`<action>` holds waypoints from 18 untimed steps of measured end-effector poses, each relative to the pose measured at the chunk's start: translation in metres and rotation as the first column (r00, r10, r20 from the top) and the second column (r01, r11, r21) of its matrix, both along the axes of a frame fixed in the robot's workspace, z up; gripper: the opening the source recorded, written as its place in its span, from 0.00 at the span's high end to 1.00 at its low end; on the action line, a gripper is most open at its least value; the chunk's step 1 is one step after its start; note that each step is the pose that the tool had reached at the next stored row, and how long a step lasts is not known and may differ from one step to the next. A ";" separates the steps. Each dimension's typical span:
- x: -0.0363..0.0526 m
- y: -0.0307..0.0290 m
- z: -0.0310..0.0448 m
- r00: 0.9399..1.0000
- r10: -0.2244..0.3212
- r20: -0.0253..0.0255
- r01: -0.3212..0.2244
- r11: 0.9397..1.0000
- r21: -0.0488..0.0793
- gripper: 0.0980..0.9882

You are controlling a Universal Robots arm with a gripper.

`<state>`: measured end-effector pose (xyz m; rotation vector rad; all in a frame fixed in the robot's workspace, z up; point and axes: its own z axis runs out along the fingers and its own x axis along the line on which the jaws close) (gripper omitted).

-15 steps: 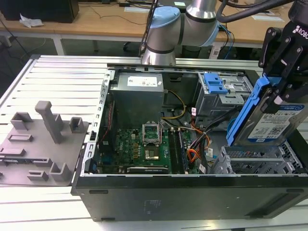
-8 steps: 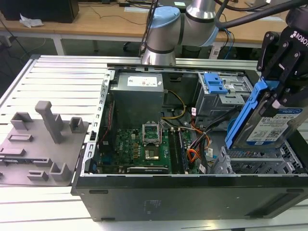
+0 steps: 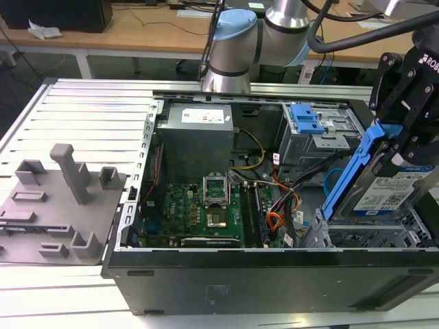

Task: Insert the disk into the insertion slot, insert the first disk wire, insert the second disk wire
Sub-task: 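Insert the disk into the insertion slot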

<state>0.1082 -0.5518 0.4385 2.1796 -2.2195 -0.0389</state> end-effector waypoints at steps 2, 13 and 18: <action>0.0000 -0.0005 -0.0023 1.000 0.000 0.000 0.000 1.000 0.000 0.70; 0.0000 -0.0006 -0.0236 1.000 0.000 0.000 0.000 1.000 0.000 0.70; -0.0001 -0.0006 -0.0359 1.000 0.000 0.000 0.000 1.000 0.000 0.70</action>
